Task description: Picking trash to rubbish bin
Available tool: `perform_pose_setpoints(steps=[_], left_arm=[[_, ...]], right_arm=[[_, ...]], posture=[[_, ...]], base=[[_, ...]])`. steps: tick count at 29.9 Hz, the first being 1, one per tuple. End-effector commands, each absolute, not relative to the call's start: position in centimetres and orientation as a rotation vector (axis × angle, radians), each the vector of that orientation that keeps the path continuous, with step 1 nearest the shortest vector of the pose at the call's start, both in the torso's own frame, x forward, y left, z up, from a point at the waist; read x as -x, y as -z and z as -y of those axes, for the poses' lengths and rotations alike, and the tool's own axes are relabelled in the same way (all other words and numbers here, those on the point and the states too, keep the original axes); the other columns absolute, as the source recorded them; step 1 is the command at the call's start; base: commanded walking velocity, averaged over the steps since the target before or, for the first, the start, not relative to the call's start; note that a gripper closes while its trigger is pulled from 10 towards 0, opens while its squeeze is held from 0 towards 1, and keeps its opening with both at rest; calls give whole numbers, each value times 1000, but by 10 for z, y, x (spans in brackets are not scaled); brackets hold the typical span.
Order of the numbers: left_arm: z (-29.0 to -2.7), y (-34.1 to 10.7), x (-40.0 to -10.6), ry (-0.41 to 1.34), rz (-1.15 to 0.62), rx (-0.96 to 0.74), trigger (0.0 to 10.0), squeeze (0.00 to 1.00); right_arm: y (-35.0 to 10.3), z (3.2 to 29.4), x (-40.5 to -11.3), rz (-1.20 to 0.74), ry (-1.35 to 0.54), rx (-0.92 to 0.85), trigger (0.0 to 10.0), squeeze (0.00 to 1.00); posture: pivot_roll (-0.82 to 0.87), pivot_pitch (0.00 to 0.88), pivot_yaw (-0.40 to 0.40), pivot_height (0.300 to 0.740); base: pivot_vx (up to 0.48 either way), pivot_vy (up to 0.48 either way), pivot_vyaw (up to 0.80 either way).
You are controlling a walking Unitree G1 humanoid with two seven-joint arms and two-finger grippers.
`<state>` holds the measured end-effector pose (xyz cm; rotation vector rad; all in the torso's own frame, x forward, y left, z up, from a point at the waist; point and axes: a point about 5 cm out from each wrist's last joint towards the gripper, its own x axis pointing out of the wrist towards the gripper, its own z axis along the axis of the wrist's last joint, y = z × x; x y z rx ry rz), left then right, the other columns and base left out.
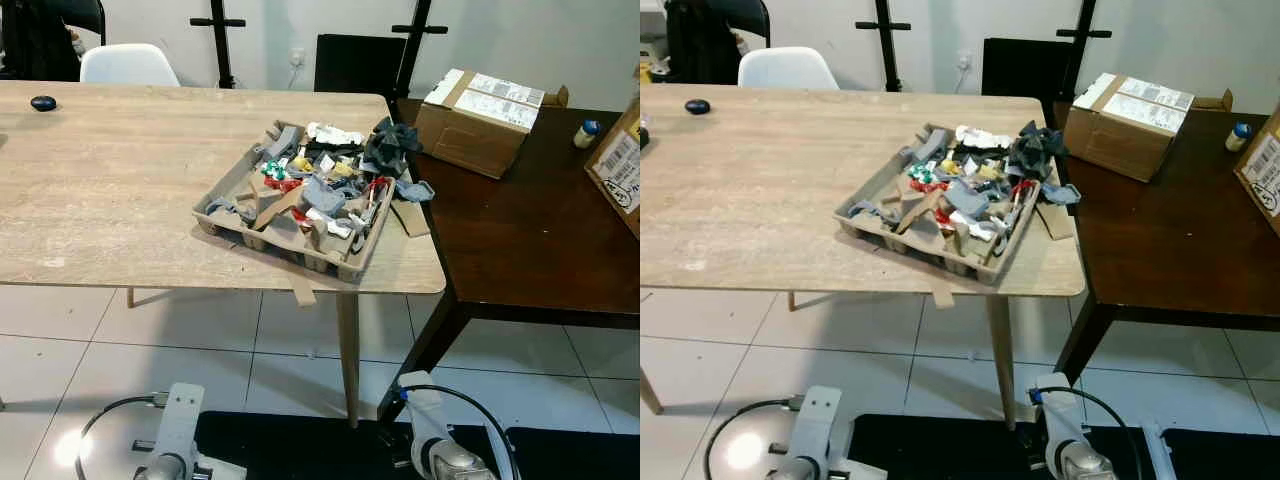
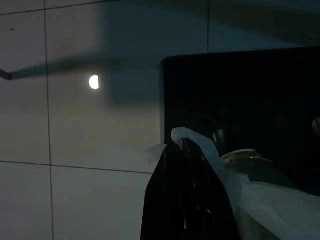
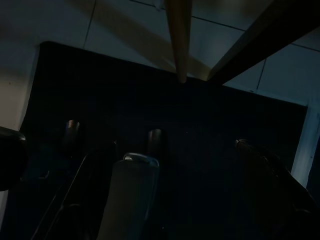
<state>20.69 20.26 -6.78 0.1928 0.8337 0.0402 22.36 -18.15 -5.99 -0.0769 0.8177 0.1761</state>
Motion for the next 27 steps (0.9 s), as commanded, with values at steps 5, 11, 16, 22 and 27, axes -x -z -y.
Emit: perform_pose_setpoints(steps=[5, 11, 16, 22, 27], left_arm=[[-212, 65, -208, -47, -823, -210, 10000, 0], [-209, 64, -210, -41, -805, -213, 10000, 0], [-206, 63, -212, -37, -794, -213, 10000, 0], [-201, 61, -217, -30, -766, -212, 10000, 0], [-199, 59, -219, -24, -748, -211, 10000, 0]], right_arm=[[67, 182, -213, -858, -183, 128, 10000, 0], [66, 182, -215, -854, -162, 90, 10000, 0], [65, 181, -216, -852, -168, 72, 10000, 0], [65, 181, -216, -857, -184, 122, 10000, 0], [65, 183, -217, -853, -162, 118, 10000, 0]], posture=[[137, 92, 13, 740], [137, 92, 14, 740], [138, 91, 15, 740], [137, 92, 18, 740], [136, 94, 19, 740]], base=[[0, 0, 0], [0, 0, 0], [0, 0, 0], [0, 0, 0], [0, 0, 0]])
